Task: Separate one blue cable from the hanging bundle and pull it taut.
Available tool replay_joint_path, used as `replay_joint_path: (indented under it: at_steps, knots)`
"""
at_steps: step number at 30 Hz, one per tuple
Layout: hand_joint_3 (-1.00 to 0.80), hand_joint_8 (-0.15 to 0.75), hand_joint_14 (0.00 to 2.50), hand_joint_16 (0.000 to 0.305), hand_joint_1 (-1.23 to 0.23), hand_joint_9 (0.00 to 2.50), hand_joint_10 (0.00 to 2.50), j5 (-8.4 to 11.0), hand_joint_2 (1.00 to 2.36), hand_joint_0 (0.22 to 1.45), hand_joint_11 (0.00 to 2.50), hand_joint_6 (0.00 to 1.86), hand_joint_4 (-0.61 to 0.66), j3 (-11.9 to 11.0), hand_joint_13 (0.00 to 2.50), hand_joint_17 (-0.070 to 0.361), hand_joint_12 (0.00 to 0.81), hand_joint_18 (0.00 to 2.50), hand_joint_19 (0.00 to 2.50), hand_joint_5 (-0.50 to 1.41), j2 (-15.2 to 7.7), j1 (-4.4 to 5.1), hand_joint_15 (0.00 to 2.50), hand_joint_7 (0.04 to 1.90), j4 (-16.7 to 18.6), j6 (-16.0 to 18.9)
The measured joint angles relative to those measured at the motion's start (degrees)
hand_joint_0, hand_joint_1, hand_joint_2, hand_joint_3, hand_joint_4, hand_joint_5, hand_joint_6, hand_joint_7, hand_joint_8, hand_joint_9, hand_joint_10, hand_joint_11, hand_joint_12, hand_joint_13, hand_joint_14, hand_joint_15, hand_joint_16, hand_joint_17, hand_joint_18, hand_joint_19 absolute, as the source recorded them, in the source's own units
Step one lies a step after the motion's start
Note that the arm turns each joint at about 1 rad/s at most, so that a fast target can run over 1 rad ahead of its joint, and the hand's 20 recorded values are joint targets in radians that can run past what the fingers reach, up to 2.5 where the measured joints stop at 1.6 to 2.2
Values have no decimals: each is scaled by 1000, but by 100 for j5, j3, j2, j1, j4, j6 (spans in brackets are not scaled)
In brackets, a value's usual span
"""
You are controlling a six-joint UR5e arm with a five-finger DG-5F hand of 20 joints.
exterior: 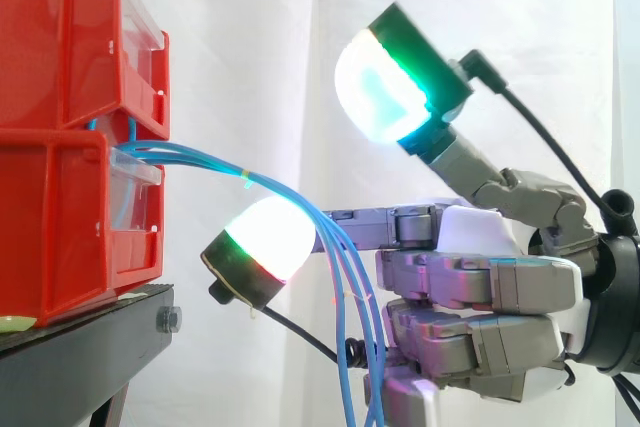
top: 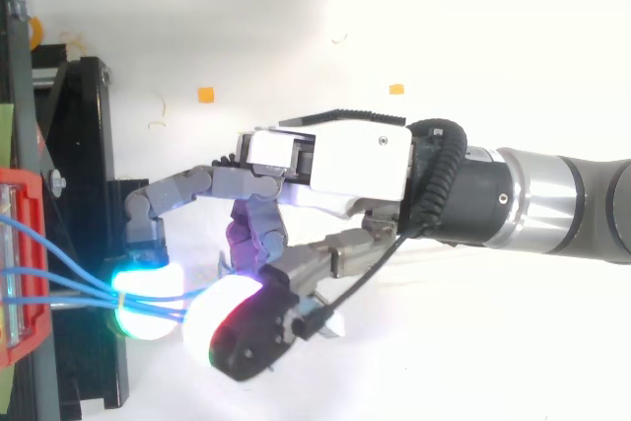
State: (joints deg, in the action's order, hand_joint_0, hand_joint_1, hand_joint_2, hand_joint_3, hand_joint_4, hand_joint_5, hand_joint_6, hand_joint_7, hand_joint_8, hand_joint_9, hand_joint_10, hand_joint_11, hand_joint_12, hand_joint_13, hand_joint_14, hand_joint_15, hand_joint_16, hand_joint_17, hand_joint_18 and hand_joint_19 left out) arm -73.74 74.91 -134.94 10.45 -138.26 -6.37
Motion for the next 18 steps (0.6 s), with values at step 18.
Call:
replay_joint_path:
  at_steps: [18]
  knots:
    - [-500,140,25,51,-658,2105,29,20,1000,729,664,504,23,3,1719,116,319,1236,807,145,-2,1,1057,1248,-114,-19]
